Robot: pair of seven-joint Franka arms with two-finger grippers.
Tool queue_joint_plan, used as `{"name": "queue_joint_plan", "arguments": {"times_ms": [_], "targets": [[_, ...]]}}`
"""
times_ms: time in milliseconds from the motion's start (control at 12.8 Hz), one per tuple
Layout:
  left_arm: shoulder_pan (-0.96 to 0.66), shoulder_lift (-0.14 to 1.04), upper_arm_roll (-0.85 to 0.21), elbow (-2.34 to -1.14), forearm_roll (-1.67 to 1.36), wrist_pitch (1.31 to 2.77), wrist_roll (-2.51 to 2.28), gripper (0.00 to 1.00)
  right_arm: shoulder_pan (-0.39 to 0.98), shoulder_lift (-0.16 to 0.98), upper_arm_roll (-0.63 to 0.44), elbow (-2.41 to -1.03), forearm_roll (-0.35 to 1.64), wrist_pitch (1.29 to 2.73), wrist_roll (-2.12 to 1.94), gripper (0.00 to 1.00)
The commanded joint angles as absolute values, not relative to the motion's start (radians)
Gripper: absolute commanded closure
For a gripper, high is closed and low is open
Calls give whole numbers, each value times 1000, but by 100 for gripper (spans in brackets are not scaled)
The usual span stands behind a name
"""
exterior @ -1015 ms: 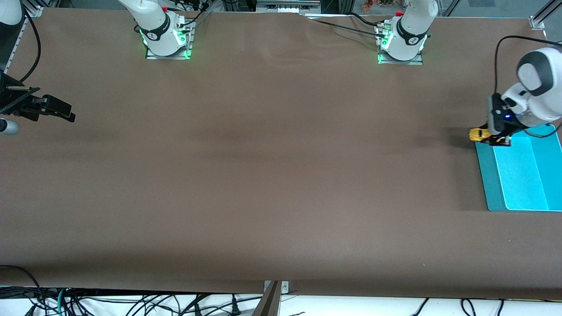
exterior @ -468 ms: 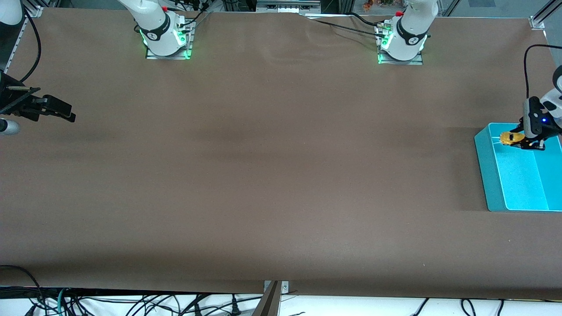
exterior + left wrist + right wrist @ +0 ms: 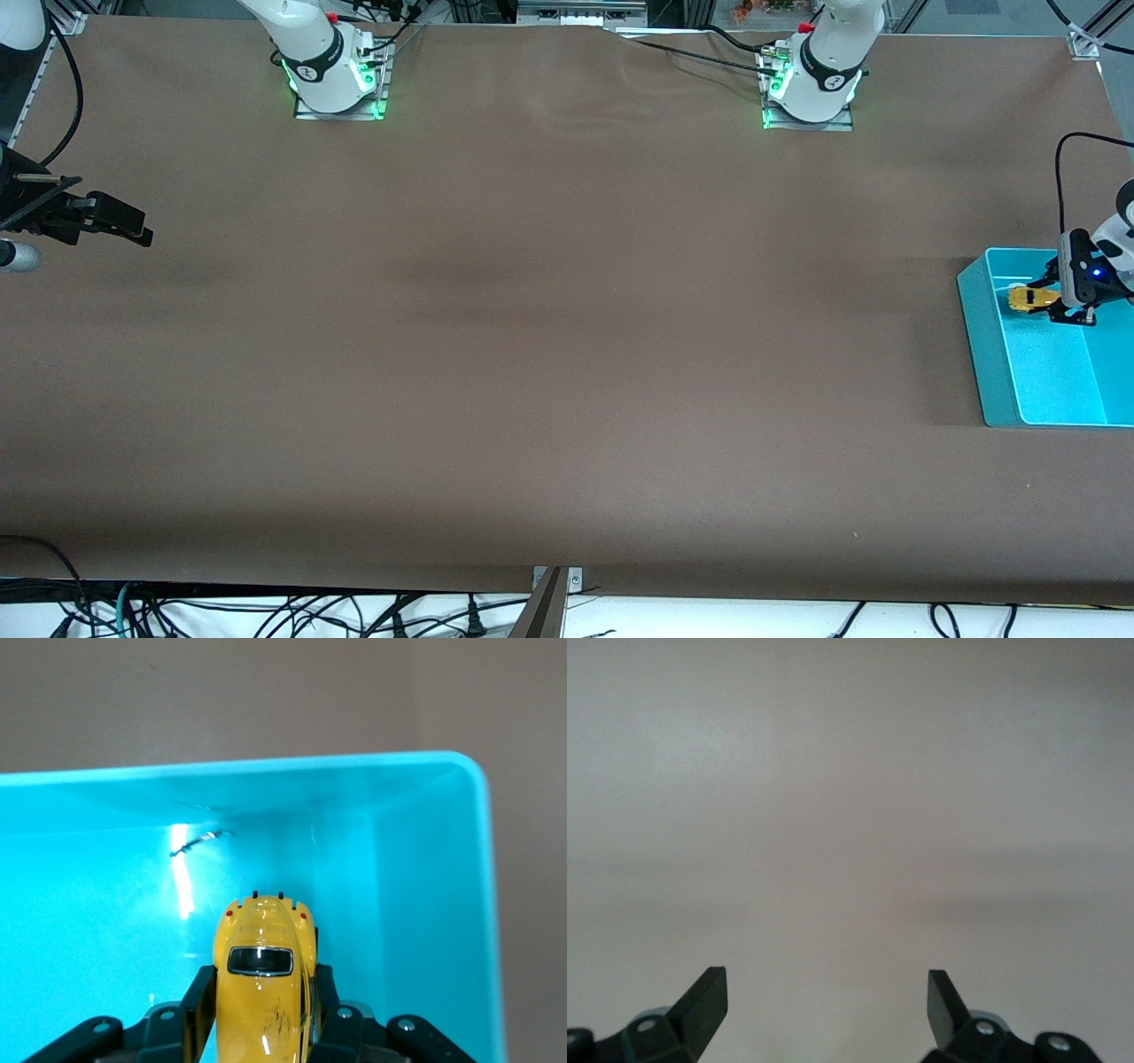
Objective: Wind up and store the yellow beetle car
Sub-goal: 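Lower the held car into the cyan box with the left gripper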
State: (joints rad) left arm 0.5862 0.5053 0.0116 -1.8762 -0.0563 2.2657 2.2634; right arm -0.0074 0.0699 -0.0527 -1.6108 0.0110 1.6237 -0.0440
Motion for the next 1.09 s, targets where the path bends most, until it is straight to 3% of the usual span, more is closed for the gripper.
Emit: {"name": "queue_joint_plan", "arguments": {"times_ms": [0,1015], "targets": [[588,574,8,-1796,-100,2258,2267,73,-5,72,-54,-1595,26,1609,-34,0],[574,664,6,-1772,-110,2402,2260,70,-5,74,-52,-1594,25,1615,-37,0]]}}
